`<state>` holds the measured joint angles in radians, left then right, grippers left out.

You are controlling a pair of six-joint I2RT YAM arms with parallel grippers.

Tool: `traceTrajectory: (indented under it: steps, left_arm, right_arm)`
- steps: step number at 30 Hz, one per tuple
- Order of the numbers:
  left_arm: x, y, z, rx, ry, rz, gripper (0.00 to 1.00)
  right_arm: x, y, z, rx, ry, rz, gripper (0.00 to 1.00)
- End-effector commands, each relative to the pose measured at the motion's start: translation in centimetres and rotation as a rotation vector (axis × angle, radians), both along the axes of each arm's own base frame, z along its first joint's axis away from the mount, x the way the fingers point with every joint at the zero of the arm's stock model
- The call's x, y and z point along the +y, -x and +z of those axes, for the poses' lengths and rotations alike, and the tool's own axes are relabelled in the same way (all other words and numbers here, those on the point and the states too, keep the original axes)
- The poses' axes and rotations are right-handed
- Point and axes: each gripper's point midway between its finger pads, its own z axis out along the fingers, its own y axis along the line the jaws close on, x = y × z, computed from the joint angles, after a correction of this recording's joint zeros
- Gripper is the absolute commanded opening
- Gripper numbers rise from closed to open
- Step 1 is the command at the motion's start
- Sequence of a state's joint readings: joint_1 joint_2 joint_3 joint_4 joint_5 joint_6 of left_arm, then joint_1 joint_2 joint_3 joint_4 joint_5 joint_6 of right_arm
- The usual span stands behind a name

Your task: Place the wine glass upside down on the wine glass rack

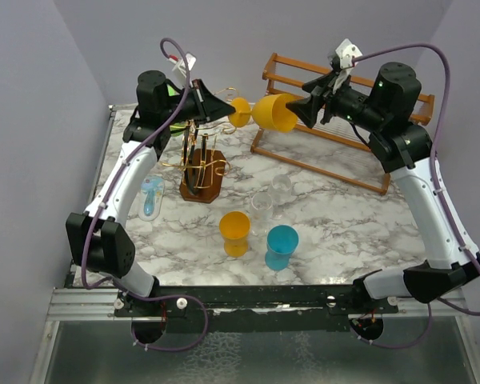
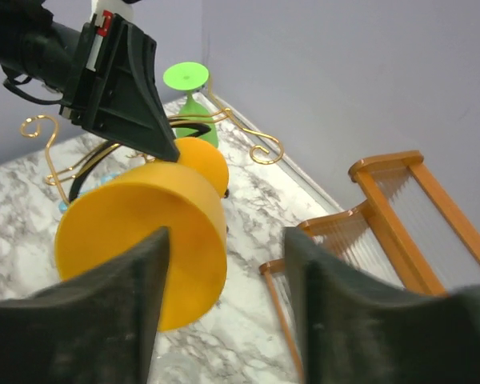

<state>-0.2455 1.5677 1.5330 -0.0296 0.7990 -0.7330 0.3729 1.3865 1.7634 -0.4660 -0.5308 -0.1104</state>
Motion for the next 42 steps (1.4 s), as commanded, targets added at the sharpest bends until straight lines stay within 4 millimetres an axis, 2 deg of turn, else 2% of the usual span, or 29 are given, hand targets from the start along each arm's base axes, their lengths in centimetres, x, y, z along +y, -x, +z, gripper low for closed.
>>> traceTrajectory:
  steps: [1, 3, 5, 6, 8, 12, 16, 19, 23, 29, 34, 37, 39, 42]
  left_arm:
    - [3.2, 0.1, 4.0, -0.115, 0.029, 0.054, 0.0]
    - [5.3, -0.9, 4.8, -0.14, 0.025, 0.121, 0.0]
    - [7.3, -2.1, 5.5, -0.191, -0.024, 0.208, 0.0]
    - [8.2, -2.7, 6.0, -0.235, -0.073, 0.257, 0.0]
    - [9.9, -3.9, 6.7, -0.321, -0.187, 0.368, 0.0]
    - [12.6, -5.0, 8.3, -0.468, -0.382, 0.51, 0.0]
    - [14.0, -5.5, 9.8, -0.615, -0.593, 0.616, 0.0]
    - [13.3, -5.5, 10.6, -0.728, -0.745, 0.64, 0.0]
    - [11.3, -5.6, 10.8, -0.828, -0.862, 0.614, 0.0]
    - [8.1, -6.4, 9.7, -0.948, -1.056, 0.555, 0.0]
    - [5.0, -7.6, 6.4, -1.003, -1.194, 0.443, 0.0]
    - [3.2, -8.0, 4.5, -1.033, -1.244, 0.368, 0.0]
    - [2.2, -8.1, 3.6, -1.051, -1.27, 0.333, 0.0]
    - [1.0, -8.8, 1.0, -1.054, -1.332, 0.263, 0.0]
  right_arm:
    - [-2.0, 0.6, 1.8, -0.107, 0.019, -0.088, 0.69]
    - [-2.8, 0.5, 1.5, -0.114, 0.039, -0.127, 0.79]
    - [-3.5, 0.2, 0.9, -0.113, 0.059, -0.171, 0.96]
    - [-3.9, 0.2, 0.6, -0.113, 0.07, -0.189, 1.0]
    - [-4.6, -0.1, -0.5, -0.105, 0.096, -0.224, 1.0]
    - [-5.6, -0.7, -3.2, -0.077, 0.167, -0.275, 0.99]
    - [-6.5, -1.6, -6.2, -0.078, 0.248, -0.319, 1.0]
    - [-6.9, -1.8, -8.1, -0.092, 0.286, -0.329, 1.0]
    - [-7.4, -2.0, -9.9, -0.083, 0.291, -0.357, 1.0]
    - [-7.4, -1.6, -13.1, -0.045, 0.274, -0.355, 1.0]
    - [-8.7, -1.3, -14.3, -0.037, 0.258, -0.39, 0.99]
    - [-9.4, -0.5, -14.3, -0.06, 0.228, -0.39, 1.0]
    - [-9.6, -0.1, -14.4, -0.065, 0.219, -0.381, 1.0]
    - [-9.5, 0.4, -14.6, -0.061, 0.215, -0.355, 1.0]
